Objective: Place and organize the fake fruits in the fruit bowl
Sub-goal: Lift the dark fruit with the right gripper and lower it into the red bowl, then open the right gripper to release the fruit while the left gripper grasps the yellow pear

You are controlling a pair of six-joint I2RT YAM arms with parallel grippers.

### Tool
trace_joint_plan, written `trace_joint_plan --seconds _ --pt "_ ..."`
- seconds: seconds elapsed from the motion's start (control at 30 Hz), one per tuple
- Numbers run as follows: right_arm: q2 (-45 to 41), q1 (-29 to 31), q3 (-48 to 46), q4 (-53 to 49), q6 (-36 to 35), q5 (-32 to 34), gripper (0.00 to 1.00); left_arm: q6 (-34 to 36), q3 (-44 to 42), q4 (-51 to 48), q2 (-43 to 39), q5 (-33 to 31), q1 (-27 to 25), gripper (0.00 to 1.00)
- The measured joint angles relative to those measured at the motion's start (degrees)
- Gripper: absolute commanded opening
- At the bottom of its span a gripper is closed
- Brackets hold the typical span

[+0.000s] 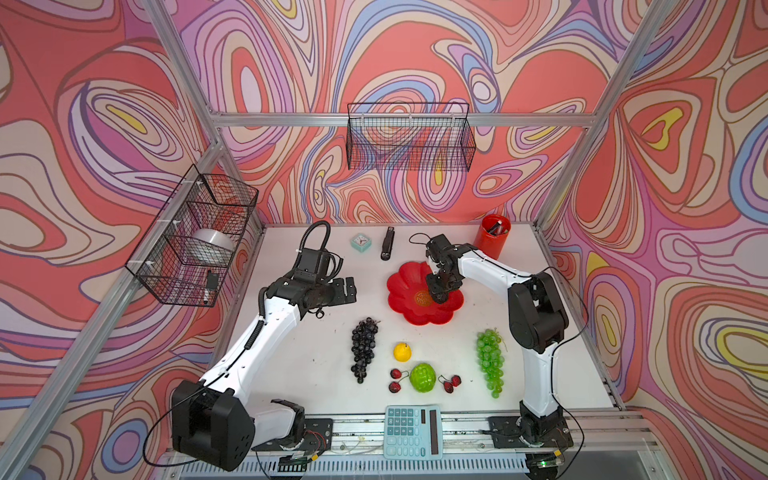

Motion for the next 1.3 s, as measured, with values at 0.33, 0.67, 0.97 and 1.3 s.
trace_joint_plan --seconds 0.33,0.67,0.97,1.3 --pt "2.93 0.02 2.75 0.15 0.02 -1.79 0.55 -0.55 0.37 -2.71 0.00 0.09 0.00 1.00" --pt "3.32 0.02 4.09 -0.15 -0.68 -1.84 0.86 -1.29 3.61 -6.23 1.18 5.33 -0.04 0.95" --pt "-4.09 0.11 6.71 -2.80 -0.87 -0.90 0.85 -0.83 6.34 -11.06 6.99 11.10 -5.38 0.93" --pt "-25.00 0.39 -8.04 2.95 0.66 2.27 0.82 -0.57 7.54 -13.05 15.08 12.79 -22.95 0.82"
